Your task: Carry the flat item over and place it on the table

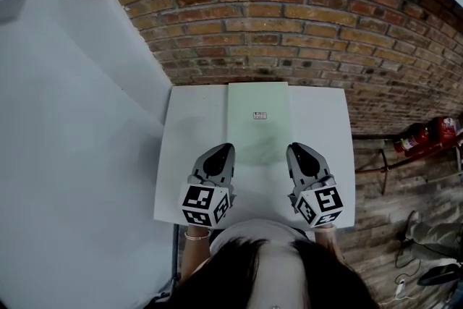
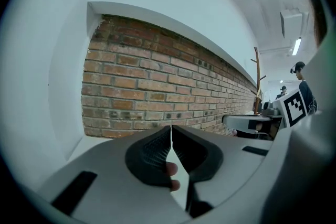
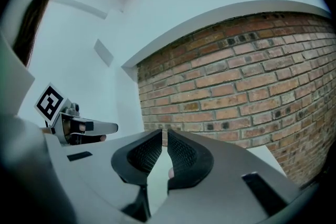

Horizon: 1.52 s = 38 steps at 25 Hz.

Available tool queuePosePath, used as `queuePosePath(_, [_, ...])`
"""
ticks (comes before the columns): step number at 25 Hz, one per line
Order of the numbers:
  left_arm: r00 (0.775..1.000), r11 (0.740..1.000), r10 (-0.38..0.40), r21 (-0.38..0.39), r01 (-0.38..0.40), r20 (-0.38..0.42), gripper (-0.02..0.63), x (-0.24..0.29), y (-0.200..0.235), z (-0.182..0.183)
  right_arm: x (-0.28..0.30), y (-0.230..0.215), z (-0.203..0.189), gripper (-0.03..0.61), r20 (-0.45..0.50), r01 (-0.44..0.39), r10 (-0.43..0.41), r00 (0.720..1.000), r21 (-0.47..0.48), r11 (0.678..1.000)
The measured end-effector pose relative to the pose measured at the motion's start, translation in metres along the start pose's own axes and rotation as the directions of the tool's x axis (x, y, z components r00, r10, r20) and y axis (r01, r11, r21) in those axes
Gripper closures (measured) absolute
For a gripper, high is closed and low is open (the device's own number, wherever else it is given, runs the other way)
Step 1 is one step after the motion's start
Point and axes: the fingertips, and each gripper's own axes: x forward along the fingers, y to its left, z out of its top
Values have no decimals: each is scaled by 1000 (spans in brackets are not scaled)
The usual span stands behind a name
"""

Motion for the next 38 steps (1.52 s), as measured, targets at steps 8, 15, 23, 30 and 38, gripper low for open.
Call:
queuePosePath(8, [998, 998, 13, 59, -17, 62, 597, -2, 1, 14, -1, -1, 10, 522, 39, 9, -9, 999, -1, 1000])
queuePosePath(15, [995, 995, 16, 94, -25, 95, 597, -4, -2, 23, -5, 1, 22, 522, 71, 13, -12, 997, -17, 1000])
queuePosePath(23, [989, 991, 18, 129, -37, 146, 597, -8, -7, 34, -14, 1, 40, 523, 141, 29, -25, 990, -25, 999])
queuePosePath(30, [981, 987, 11, 154, -42, 192, 597, -11, -12, 44, -21, 5, 52, 525, 192, 33, -24, 981, -40, 999])
queuePosePath(38, [971, 980, 12, 188, -58, 237, 597, -15, -18, 52, -28, 6, 61, 525, 226, 30, -25, 974, -22, 999])
